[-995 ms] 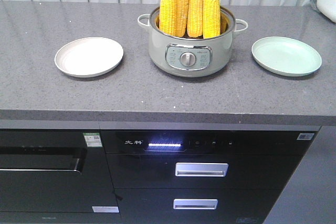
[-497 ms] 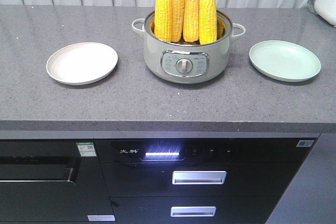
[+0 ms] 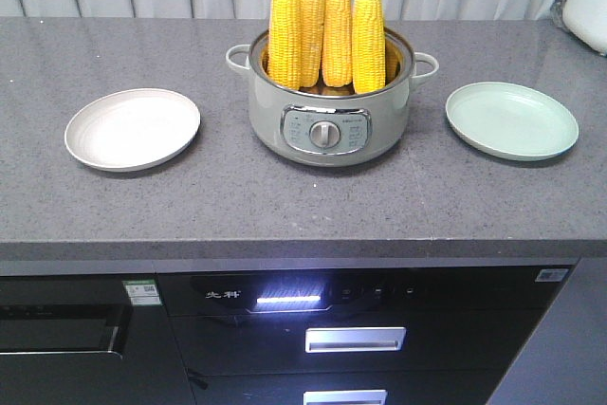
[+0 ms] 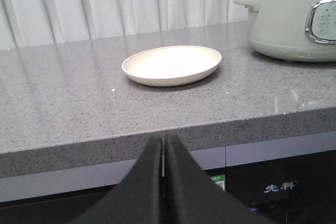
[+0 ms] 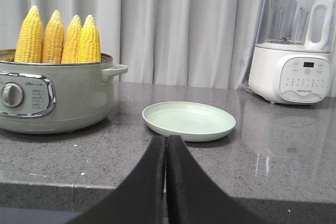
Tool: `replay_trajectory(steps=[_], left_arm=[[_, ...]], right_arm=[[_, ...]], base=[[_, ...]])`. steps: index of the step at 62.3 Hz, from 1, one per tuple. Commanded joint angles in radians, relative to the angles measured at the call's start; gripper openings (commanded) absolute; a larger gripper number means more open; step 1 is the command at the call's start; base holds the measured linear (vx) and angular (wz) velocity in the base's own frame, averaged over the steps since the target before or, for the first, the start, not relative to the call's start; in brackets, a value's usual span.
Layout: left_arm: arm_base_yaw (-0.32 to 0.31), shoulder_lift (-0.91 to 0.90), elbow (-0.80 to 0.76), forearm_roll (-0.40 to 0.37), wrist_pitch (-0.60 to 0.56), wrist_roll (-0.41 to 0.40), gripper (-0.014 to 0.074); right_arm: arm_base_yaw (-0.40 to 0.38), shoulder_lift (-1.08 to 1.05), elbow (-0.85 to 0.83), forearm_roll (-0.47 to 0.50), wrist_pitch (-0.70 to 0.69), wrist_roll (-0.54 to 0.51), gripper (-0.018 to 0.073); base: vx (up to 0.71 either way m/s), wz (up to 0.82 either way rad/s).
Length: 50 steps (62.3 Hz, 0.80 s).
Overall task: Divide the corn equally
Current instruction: 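Creep the base forward and stop at the counter edge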
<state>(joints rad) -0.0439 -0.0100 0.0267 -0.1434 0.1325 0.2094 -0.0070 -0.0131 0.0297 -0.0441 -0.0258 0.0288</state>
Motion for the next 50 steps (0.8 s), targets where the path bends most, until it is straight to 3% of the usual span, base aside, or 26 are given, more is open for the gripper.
replay_trajectory(steps=[1,50], left_arm=[[0.001,-0.017,0.003,-0.003,-0.067,-0.010,-0.0006],[0.001,-0.017,0.003,-0.003,-0.067,-0.010,-0.0006]], right_arm=[[-0.005,-0.003,0.010,-0.007,-0.080,-0.004,-0.0004],[-0.005,-0.003,0.010,-0.007,-0.080,-0.004,-0.0004]], base=[[0.07,-0.04],[0.06,-0.03]])
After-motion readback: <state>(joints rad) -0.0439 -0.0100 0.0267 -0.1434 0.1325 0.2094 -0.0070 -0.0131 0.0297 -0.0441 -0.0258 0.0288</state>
